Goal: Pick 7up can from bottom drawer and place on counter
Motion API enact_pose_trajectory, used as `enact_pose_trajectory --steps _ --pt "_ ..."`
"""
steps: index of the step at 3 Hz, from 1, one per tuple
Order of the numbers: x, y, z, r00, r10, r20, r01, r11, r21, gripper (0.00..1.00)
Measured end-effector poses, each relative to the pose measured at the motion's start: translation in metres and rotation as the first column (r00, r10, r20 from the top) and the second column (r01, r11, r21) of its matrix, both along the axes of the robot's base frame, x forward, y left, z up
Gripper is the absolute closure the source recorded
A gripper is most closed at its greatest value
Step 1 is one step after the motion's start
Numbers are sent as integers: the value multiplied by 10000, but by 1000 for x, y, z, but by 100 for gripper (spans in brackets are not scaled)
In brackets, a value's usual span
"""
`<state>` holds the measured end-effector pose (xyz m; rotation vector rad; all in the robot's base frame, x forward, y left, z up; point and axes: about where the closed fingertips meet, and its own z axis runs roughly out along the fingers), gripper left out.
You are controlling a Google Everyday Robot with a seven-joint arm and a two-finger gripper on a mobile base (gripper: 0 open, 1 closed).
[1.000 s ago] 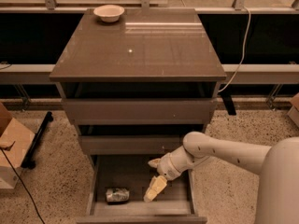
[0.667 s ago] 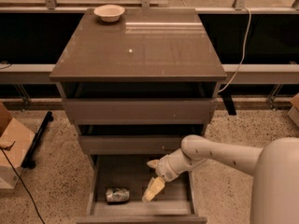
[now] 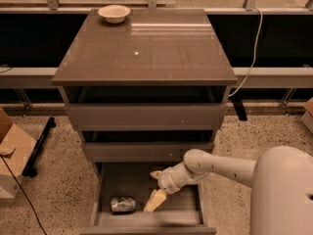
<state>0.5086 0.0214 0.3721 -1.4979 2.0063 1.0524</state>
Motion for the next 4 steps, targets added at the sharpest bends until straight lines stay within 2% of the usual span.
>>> enact_pose_trajectory --steps 1,2,3,4 --pt "7 10 -24 9998 -168 135 168 9999 -17 0" --pt "12 18 -46 9995 -314 82 314 9995 19 0" --pt "28 34 -84 9995 -317 -98 318 9993 173 0" --pt "31 35 -87 9994 -345 -92 347 9992 192 0"
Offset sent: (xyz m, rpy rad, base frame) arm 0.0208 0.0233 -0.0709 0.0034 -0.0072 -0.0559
